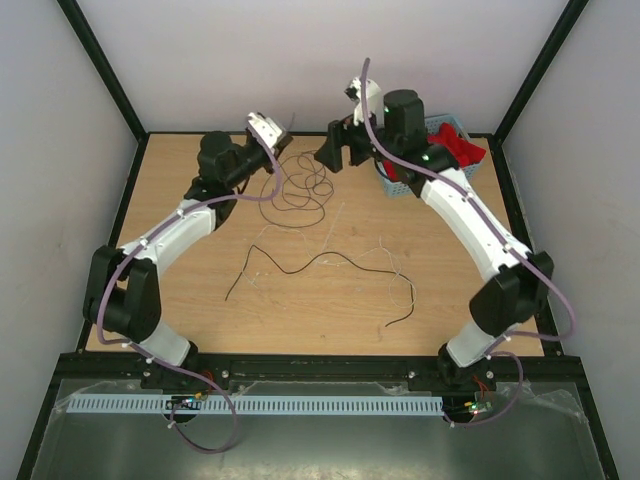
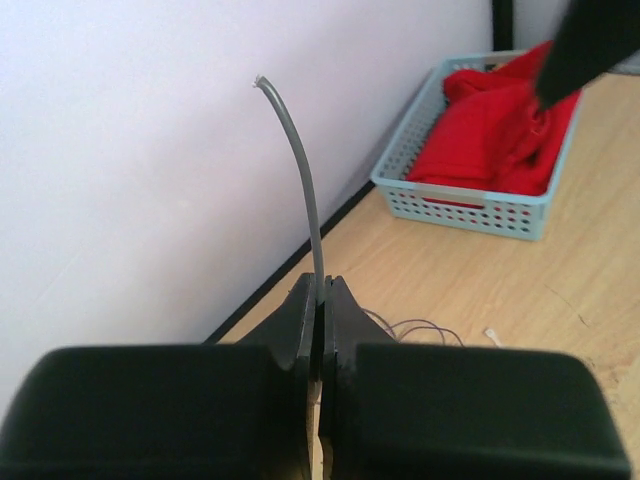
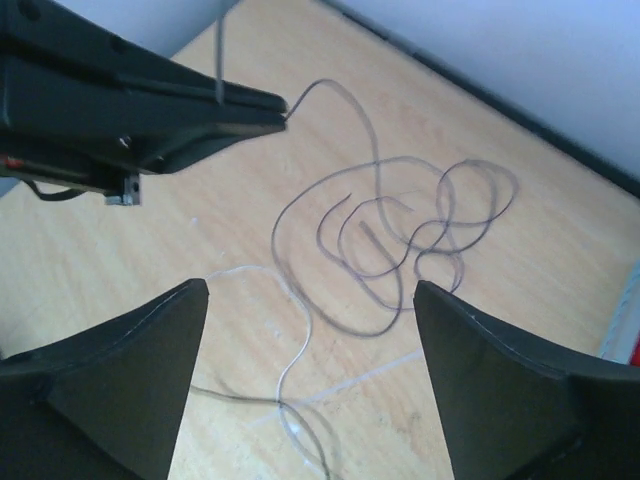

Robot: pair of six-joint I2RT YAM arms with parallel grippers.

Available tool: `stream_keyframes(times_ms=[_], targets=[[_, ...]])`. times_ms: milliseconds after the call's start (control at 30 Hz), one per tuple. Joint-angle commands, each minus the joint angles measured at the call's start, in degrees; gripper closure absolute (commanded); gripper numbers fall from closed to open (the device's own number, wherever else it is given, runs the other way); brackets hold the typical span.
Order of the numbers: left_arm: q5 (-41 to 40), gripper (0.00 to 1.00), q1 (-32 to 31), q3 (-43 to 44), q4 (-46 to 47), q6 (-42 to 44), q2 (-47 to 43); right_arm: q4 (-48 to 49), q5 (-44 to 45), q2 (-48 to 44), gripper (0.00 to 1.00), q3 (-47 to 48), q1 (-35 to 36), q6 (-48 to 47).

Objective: Zip-tie the wires
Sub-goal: Pick up the cable at the center of the board.

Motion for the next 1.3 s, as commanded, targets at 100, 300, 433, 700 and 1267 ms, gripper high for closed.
stream_keyframes(times_ms=[100,300,433,700,1267], targets=[[-5.3,1.00,1.7,6.0,-3.7,-8.3,-5.2,40.1,2.9,-12.5,0.01,-28.9,-0.6,-3.4],[-4.1,1.00,1.7,8.0,-5.6,-15.0,-8.7,51.4,-2.7,-4.5,0.01,-33.5,-0.1,-6.4],[-2.5,1.00,1.7,8.7,-5.9,-18.5,-10.1,54.9,-1.8,2.3,0.01,-30.9,3.0,-12.0],[-1.0,1.00,1.5,9.0,-6.3,-21.4,-11.7,56.0,-0.8,17.7,0.01,-17.1,8.5,-15.5],[0.7,1.00,2.3,12.0,-6.9,-25.5,-15.0,52.5,2.5,40.4,0.60,7.6,9.1,-11.7]])
